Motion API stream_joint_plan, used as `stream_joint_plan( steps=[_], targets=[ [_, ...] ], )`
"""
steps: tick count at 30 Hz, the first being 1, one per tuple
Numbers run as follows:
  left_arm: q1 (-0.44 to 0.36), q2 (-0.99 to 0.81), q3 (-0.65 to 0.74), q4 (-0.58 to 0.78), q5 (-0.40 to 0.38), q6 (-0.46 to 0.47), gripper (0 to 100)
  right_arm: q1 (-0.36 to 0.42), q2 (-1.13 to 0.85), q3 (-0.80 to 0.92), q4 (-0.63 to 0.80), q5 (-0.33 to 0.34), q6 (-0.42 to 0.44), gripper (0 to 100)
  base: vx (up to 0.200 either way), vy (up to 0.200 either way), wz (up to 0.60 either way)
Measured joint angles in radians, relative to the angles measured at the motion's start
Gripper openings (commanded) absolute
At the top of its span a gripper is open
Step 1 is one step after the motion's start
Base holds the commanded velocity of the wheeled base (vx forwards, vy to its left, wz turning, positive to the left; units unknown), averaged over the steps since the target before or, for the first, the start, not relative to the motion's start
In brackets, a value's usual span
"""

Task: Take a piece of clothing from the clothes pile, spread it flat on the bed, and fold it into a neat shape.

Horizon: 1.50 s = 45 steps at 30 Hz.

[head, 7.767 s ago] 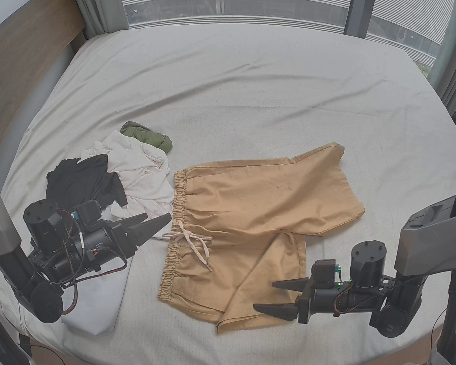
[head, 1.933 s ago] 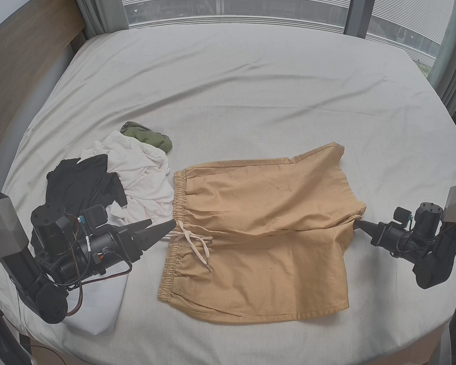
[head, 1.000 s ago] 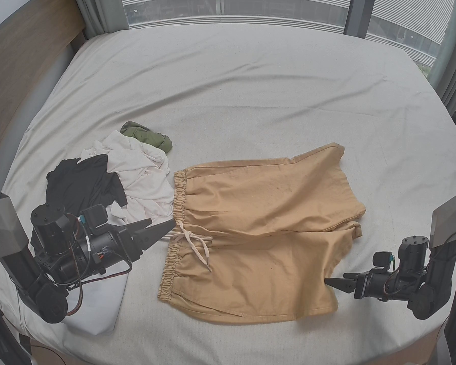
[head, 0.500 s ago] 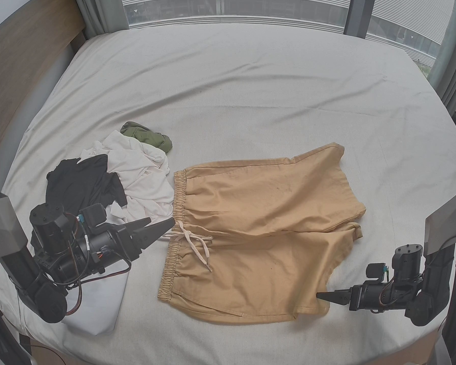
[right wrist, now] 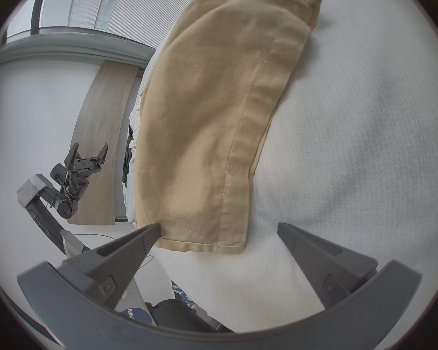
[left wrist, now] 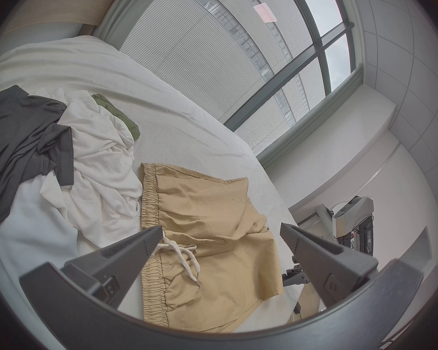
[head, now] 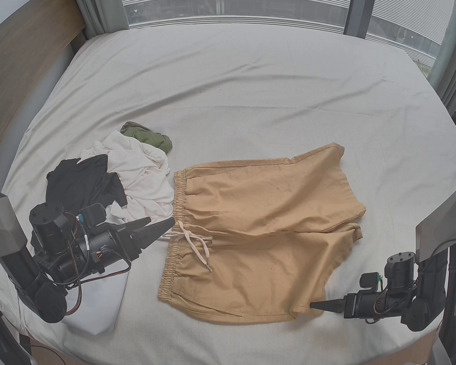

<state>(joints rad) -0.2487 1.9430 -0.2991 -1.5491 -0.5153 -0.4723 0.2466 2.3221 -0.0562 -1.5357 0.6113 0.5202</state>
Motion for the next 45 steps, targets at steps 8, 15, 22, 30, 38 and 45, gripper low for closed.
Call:
stream_joint_plan(
  steps=[8, 15, 22, 30, 38, 45],
  targets=[
    [-0.002, -0.001, 0.000, 0.000, 0.000, 0.000, 100, 0.017, 0.014, -0.022, 0.002, 0.000, 0.012, 0, 0.000, 0.000, 0.00],
    [-0.002, -0.004, 0.003, 0.000, 0.000, 0.000, 100, 0.011, 0.012, -0.007, 0.000, 0.000, 0.009, 0, 0.000, 0.000, 0.00],
    [-0.017, -0.005, 0.022, 0.000, 0.001, 0.002, 100, -0.036, -0.047, 0.032, 0.017, -0.001, -0.039, 0, 0.000, 0.000, 0.00],
    [-0.021, -0.005, 0.056, 0.000, 0.001, 0.001, 100, -0.184, -0.152, 0.039, 0.206, -0.002, -0.133, 0, 0.000, 0.000, 0.00],
    [-0.030, 0.021, 0.107, 0.000, 0.001, 0.002, 100, -0.327, -0.308, 0.039, 0.373, -0.004, -0.241, 0, 0.000, 0.000, 0.00],
    [-0.034, 0.057, 0.161, 0.000, 0.000, 0.001, 100, -0.388, -0.394, 0.039, 0.401, -0.004, -0.271, 0, 0.000, 0.000, 0.00]
  ],
)
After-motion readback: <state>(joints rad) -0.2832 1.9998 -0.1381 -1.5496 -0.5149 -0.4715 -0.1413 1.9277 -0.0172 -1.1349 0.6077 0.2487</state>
